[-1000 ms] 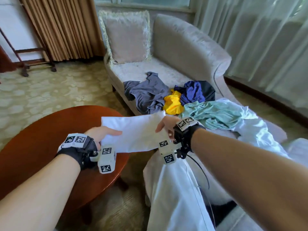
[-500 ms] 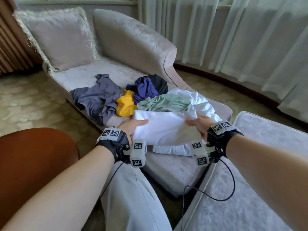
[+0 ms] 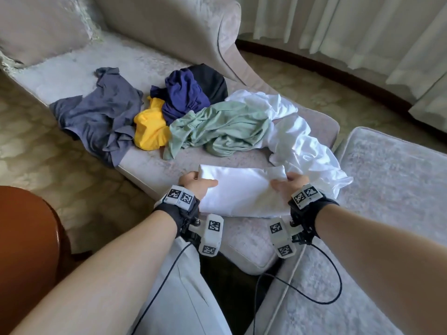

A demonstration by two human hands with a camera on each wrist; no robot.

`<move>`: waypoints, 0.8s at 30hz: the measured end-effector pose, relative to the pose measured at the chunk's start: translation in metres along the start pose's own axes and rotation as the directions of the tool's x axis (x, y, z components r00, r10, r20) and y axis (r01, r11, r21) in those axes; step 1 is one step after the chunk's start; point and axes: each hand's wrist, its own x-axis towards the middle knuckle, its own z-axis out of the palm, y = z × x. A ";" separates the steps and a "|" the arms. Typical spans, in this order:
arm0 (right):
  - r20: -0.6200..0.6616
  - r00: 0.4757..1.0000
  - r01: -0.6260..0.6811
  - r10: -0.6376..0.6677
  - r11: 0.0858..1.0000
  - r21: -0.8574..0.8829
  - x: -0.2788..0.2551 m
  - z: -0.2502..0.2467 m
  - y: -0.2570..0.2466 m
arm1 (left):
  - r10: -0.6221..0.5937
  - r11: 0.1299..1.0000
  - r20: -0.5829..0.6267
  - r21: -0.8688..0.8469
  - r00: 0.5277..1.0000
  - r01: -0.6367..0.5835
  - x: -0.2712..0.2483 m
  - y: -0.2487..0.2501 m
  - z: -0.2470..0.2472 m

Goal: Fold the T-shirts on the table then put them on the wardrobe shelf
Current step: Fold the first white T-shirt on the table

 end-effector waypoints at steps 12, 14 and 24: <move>-0.332 0.943 -0.129 0.026 0.948 -0.292 0.034 -0.027 -0.014 | 0.004 0.921 -0.123 0.386 0.992 0.044 0.030 0.015 0.009; -0.366 0.930 -0.163 0.039 0.935 -0.315 0.038 -0.039 -0.015 | 0.017 0.962 -0.142 0.274 0.990 0.023 0.031 0.021 0.011; -0.004 0.998 -0.053 0.066 0.771 -0.635 0.027 -0.049 0.004 | 0.025 0.999 -0.232 -0.015 0.972 -0.030 0.012 0.032 0.020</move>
